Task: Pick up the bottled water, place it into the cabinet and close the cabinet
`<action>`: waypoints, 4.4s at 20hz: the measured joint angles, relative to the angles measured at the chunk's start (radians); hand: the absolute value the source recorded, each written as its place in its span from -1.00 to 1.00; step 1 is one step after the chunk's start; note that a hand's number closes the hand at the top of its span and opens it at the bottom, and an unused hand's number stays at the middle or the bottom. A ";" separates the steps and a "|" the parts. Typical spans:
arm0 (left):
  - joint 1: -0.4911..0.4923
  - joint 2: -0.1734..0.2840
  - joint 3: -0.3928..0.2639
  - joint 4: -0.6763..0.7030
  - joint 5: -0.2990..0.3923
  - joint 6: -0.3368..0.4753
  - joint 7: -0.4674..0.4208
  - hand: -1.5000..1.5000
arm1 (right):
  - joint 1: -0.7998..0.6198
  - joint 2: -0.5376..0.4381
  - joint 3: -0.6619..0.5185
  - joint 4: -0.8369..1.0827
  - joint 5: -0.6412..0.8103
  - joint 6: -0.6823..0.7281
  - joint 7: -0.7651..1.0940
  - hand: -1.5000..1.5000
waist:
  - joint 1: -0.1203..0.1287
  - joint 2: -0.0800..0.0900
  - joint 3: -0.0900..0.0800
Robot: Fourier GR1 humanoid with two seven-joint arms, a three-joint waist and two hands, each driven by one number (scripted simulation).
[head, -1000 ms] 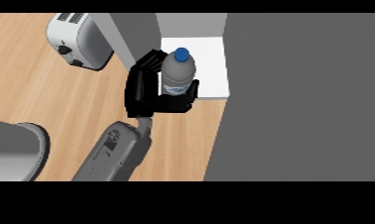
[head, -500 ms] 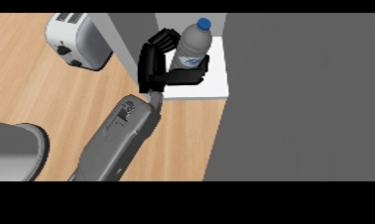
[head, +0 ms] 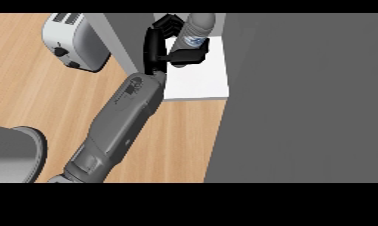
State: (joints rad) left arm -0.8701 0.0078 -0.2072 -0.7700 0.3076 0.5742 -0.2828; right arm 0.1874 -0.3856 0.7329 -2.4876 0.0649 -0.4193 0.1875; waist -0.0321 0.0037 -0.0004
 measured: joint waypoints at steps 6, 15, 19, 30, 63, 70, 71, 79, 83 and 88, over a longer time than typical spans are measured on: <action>-0.088 -0.006 0.015 0.178 -0.013 0.047 -0.049 1.00 | 0.023 -0.013 0.004 -0.002 -0.006 -0.003 -0.036 -1.00 | -0.009 0.001 0.000; -0.174 -0.005 0.043 0.413 -0.027 0.096 -0.116 1.00 | -0.005 -0.012 -0.018 0.002 -0.018 0.006 -0.026 -1.00 | -0.019 0.008 0.000; -0.197 -0.007 0.070 0.484 -0.021 0.100 -0.150 1.00 | 0.008 -0.031 -0.013 -0.002 -0.020 0.010 -0.036 -1.00 | -0.028 0.010 0.000; -0.229 -0.004 0.081 0.645 -0.067 0.160 -0.210 -1.00 | 0.011 -0.034 -0.016 0.005 -0.033 0.022 -0.077 -1.00 | -0.041 0.018 0.000; -0.162 -0.009 0.139 0.475 0.057 -0.271 -0.450 1.00 | 0.004 -0.051 -0.008 0.002 -0.040 -0.004 -0.055 -1.00 | -0.016 0.005 -0.002; -0.058 -0.008 0.047 0.327 0.137 -0.432 -0.387 1.00 | 0.020 -0.065 -0.003 0.005 -0.029 -0.029 -0.067 -1.00 | 0.009 -0.008 -0.001; -0.033 -0.008 0.031 0.290 0.152 -0.445 -0.372 1.00 | 0.016 -0.068 -0.006 0.004 -0.029 -0.031 -0.061 -1.00 | 0.015 -0.010 -0.001; 0.231 -0.007 -0.061 -0.082 0.194 -0.462 -0.272 1.00 | 0.028 -0.107 -0.009 -0.002 -0.023 -0.043 -0.065 -1.00 | 0.049 -0.021 0.000; 0.405 0.037 -0.104 -0.290 0.203 -0.478 -0.227 1.00 | -0.001 -0.122 -0.027 -0.003 -0.023 -0.037 -0.042 1.00 | 0.060 -0.020 0.000; 0.631 0.109 -0.153 -0.587 0.213 -0.466 -0.163 1.00 | -0.018 -0.153 0.008 -0.003 -0.024 -0.004 -0.024 1.00 | 0.062 -0.019 0.001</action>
State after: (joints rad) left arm -0.2388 0.1169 -0.3602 -1.3565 0.5210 0.1080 -0.4456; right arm 0.1697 -0.5390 0.7407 -2.4908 0.0414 -0.4232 0.1631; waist 0.0303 -0.0154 0.0001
